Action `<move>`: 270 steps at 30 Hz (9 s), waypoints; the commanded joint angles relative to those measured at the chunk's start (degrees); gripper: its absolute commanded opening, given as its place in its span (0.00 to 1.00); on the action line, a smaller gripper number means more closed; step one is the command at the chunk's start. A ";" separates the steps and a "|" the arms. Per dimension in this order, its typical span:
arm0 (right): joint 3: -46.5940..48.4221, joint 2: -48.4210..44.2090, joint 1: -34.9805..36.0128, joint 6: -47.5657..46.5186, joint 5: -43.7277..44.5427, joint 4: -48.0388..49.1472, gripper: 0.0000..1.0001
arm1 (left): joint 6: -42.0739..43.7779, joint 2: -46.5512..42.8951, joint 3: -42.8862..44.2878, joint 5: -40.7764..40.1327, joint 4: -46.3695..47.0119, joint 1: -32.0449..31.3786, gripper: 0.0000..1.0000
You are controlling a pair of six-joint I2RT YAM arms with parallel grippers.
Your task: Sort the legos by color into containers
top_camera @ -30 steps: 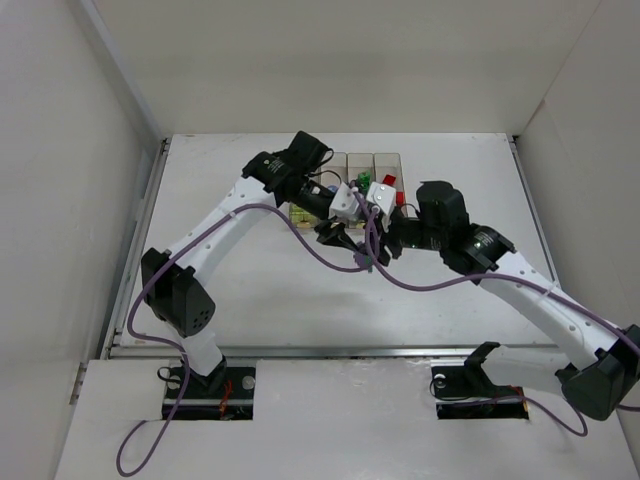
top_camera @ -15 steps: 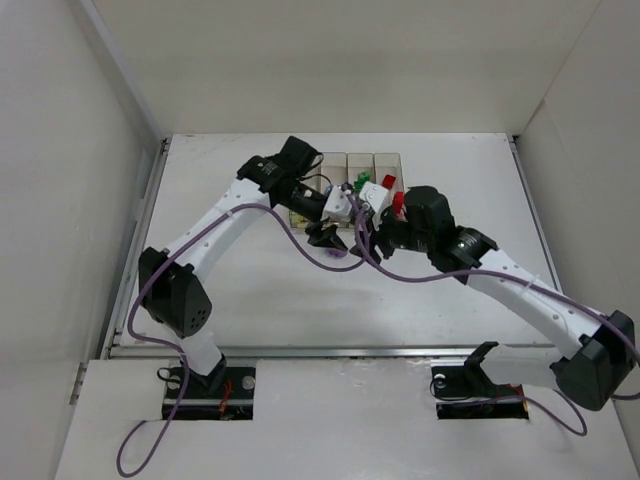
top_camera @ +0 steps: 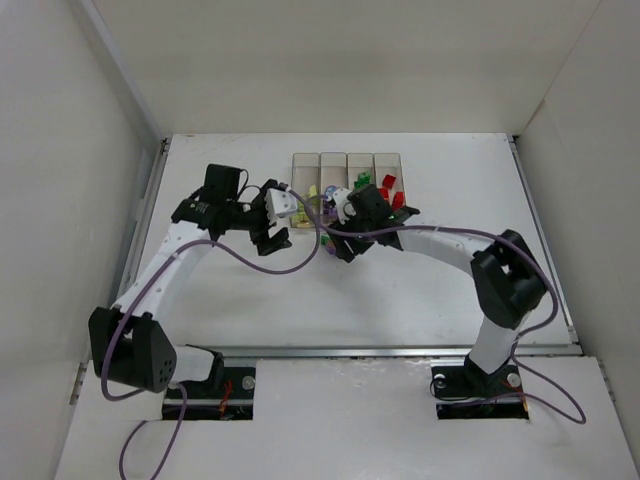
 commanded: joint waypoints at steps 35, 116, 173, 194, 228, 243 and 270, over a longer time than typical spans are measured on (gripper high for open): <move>10.35 12.85 4.85 1.09 8.84 0.45 0.08 | -10.59 -8.55 -9.15 -1.74 15.70 0.72 0.77; 6.48 -6.76 3.89 3.36 -13.21 6.26 0.23 | -13.31 -4.41 -5.10 1.78 15.61 -5.87 0.00; 15.37 2.73 -6.05 13.57 -32.30 -4.82 0.00 | -24.30 -7.66 -11.96 -20.02 25.63 -10.44 0.00; 4.99 0.01 1.33 3.55 -10.85 -17.21 0.56 | -24.29 -11.88 -16.00 -20.19 22.99 -9.83 0.43; 0.95 -12.90 5.47 45.64 22.35 -19.93 1.00 | -20.44 -28.87 -24.55 -10.53 9.32 -12.54 0.77; -9.69 -39.02 4.76 60.49 35.91 -22.47 1.00 | -31.75 2.03 -9.43 -14.56 -0.46 -29.77 0.82; -11.36 -44.91 8.63 64.28 38.63 -24.50 1.00 | -40.55 13.95 -9.85 -30.21 2.95 -42.08 0.65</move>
